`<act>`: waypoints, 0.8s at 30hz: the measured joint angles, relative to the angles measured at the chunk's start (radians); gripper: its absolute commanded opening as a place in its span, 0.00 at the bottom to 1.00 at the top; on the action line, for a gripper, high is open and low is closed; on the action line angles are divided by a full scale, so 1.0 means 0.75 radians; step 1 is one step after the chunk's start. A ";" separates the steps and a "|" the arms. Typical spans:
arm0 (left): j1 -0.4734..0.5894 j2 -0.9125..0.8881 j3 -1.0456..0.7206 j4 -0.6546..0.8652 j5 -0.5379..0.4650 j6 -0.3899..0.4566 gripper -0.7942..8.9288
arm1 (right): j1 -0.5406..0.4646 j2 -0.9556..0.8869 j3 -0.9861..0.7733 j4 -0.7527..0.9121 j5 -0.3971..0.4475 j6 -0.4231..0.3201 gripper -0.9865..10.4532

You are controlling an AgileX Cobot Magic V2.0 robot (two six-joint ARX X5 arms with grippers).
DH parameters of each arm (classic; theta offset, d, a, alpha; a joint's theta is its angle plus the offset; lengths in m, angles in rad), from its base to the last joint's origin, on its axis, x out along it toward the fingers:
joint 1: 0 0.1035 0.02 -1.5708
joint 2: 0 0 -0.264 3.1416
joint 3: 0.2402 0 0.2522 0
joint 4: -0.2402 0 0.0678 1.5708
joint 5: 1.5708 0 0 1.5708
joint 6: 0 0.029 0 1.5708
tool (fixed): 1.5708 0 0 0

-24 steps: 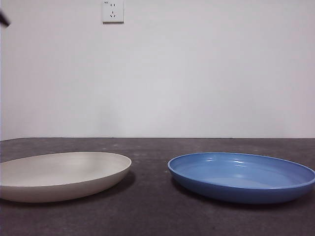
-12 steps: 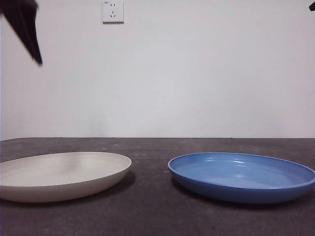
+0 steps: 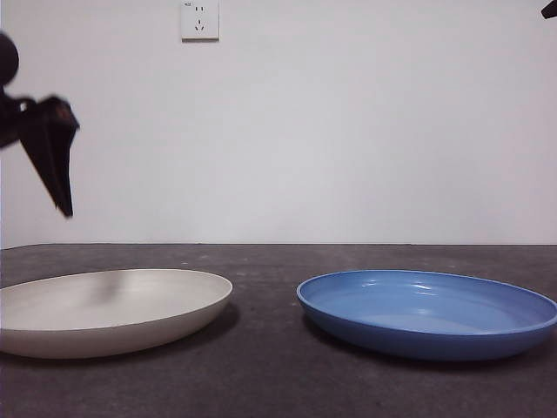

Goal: Pick up the white plate, put it on the blue plate, put it on desk

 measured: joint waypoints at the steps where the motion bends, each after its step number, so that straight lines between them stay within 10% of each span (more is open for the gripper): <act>1: 0.003 0.025 0.000 0.011 0.000 0.003 0.75 | 0.000 0.000 0.000 0.000 0.000 0.001 0.66; 16: 0.010 0.209 0.006 0.116 0.023 0.019 0.73 | 0.000 0.000 0.000 0.000 0.001 0.000 0.66; 24: 0.011 0.225 0.009 0.125 0.025 0.021 0.42 | 0.000 0.000 0.000 0.000 0.001 0.000 0.66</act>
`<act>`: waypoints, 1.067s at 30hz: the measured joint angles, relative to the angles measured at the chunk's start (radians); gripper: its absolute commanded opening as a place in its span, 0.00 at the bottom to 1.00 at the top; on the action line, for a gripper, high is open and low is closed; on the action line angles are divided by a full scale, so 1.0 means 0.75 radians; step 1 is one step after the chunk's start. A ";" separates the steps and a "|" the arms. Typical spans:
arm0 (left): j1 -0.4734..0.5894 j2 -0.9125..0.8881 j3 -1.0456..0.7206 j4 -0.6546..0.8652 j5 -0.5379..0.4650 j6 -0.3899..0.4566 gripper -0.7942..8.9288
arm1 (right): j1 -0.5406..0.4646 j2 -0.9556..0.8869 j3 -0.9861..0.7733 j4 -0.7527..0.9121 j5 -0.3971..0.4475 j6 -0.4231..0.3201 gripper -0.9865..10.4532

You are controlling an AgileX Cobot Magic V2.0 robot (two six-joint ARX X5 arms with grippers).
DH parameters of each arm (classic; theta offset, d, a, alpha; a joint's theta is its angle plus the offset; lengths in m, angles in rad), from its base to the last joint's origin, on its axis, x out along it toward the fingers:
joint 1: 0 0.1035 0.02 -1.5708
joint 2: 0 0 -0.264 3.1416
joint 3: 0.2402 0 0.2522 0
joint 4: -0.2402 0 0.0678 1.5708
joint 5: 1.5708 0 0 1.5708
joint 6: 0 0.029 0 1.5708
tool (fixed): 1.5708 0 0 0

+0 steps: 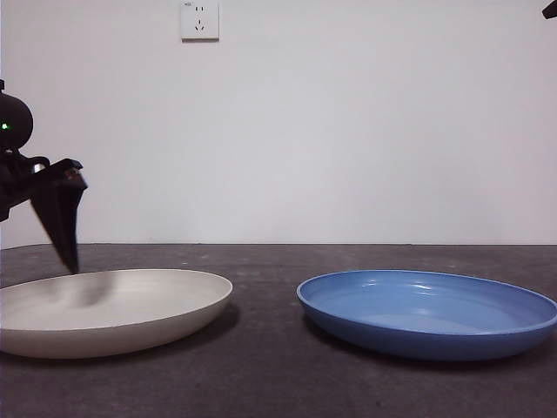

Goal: Pick up the white plate, put it on the blue plate, put it on desk

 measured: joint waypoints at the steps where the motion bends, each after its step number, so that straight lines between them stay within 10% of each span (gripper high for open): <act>1: 0.000 0.004 0.000 0.000 -0.014 0.000 0.37 | 0.000 0.000 0.000 0.000 0.000 0.000 0.66; 12: 0.001 0.052 0.001 0.001 -0.057 0.000 0.10 | 0.000 0.000 0.000 0.000 0.001 0.000 0.66; 32: -0.099 0.015 0.101 -0.083 -0.122 -0.053 0.10 | 0.000 0.000 0.108 -0.300 0.027 -0.046 0.66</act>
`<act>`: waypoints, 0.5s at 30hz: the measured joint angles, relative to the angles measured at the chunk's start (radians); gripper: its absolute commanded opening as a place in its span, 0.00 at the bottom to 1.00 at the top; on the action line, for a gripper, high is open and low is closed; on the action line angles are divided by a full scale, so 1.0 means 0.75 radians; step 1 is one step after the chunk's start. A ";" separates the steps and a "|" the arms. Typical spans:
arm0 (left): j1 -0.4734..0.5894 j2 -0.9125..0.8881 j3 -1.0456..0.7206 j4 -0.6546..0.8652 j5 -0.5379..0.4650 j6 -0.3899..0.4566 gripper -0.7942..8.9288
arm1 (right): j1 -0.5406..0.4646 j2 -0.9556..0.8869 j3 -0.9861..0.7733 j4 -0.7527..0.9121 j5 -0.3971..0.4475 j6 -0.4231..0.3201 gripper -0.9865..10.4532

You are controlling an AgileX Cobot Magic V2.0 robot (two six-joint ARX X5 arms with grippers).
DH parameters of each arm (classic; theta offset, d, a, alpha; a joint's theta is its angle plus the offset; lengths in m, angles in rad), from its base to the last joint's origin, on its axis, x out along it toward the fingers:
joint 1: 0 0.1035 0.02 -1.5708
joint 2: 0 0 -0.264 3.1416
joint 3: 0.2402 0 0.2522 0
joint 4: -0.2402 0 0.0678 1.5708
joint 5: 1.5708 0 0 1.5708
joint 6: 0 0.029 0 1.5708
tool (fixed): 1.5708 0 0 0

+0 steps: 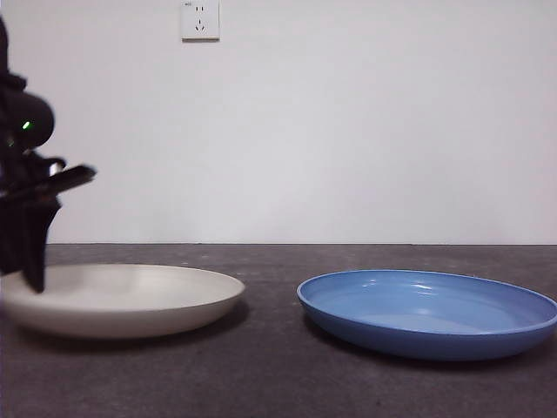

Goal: Pick up the white plate, put it on the blue plate, put it on desk

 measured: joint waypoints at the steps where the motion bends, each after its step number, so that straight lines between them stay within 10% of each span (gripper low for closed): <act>1: -0.022 -0.002 0.024 -0.023 -0.001 -0.012 0.10 | 0.000 0.000 0.024 -0.037 0.012 -0.012 0.66; 15: -0.382 -0.003 0.298 -0.124 0.002 -0.093 0.10 | 0.000 -0.019 0.202 -0.342 0.112 -0.162 0.66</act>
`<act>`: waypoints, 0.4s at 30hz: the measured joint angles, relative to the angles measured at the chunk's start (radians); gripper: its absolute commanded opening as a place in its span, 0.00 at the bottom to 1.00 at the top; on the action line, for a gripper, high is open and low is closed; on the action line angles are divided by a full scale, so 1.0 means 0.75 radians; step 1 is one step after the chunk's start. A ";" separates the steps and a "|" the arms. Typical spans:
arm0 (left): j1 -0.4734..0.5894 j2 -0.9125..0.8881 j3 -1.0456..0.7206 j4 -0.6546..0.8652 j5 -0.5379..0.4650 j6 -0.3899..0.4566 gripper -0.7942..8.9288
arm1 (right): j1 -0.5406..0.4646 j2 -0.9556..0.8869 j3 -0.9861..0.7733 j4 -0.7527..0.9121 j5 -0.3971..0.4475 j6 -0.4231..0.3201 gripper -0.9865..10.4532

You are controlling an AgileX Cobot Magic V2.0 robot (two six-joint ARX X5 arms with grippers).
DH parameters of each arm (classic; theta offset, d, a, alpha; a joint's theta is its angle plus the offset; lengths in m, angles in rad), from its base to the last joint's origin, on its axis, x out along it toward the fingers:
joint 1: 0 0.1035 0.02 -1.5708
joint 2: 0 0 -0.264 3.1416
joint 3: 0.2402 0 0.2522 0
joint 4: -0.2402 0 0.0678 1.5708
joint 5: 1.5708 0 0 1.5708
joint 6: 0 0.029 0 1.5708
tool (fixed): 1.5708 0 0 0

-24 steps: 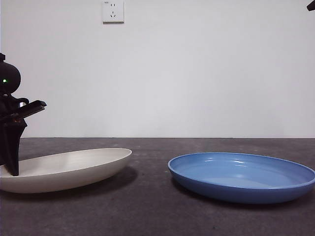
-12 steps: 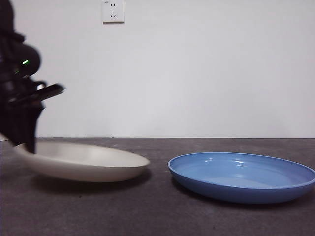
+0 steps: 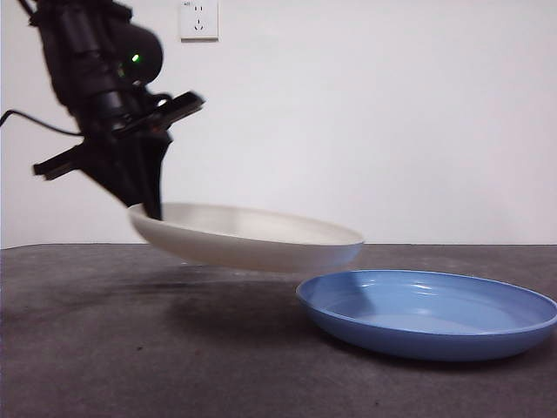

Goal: Pick up the white plate, put it on the blue plate, put it on desk

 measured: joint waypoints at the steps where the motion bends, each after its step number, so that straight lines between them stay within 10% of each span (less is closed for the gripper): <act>1: -0.012 0.000 0.013 -0.001 0.000 -0.009 0.10 | 0.000 -0.001 0.000 -0.001 0.000 -0.002 0.66; 12: -0.152 0.015 0.049 0.093 0.056 -0.132 0.10 | 0.016 -0.003 0.000 -0.003 0.001 -0.002 0.66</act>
